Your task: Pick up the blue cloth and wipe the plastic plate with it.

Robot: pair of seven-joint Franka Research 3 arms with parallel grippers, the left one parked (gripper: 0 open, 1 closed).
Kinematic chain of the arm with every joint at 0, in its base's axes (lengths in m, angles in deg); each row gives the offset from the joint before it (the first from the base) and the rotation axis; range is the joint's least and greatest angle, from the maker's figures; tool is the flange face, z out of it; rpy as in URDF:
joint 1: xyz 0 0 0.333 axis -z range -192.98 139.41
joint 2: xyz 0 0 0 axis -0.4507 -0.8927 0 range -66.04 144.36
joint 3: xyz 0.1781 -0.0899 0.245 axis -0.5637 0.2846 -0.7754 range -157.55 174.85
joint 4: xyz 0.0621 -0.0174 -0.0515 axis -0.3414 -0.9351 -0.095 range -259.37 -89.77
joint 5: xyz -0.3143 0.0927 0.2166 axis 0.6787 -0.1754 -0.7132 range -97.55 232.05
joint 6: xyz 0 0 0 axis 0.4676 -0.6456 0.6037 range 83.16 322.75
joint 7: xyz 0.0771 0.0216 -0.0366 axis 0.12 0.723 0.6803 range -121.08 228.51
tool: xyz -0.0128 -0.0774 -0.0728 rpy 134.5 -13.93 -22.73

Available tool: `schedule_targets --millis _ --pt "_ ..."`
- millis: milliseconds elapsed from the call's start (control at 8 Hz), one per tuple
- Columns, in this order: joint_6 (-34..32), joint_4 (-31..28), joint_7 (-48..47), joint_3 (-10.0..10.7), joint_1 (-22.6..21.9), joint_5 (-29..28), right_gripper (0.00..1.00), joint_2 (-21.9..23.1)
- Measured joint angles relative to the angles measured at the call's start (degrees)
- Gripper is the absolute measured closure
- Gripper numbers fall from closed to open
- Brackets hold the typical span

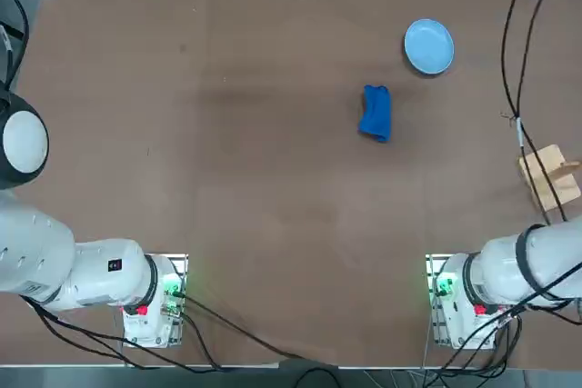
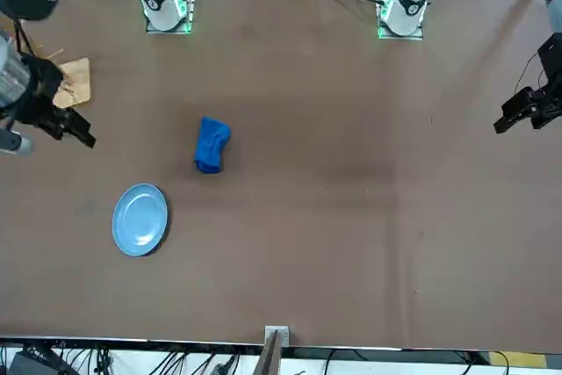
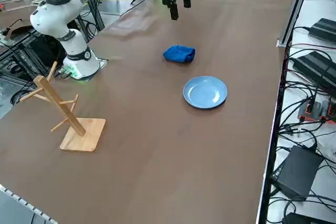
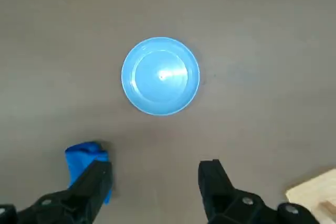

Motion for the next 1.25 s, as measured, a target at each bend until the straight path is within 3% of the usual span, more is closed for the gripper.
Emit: schedule_targets --millis 250,750,1250 --pt "-3.03 1.96 0.03 -0.09 0.04 0.0 0.0 -0.29" --pt "-7.86 4.46 -0.37 -3.41 0.22 0.12 0.0 1.23" --pt "-8.3 4.59 -0.56 -3.22 0.73 0.63 0.0 3.06"
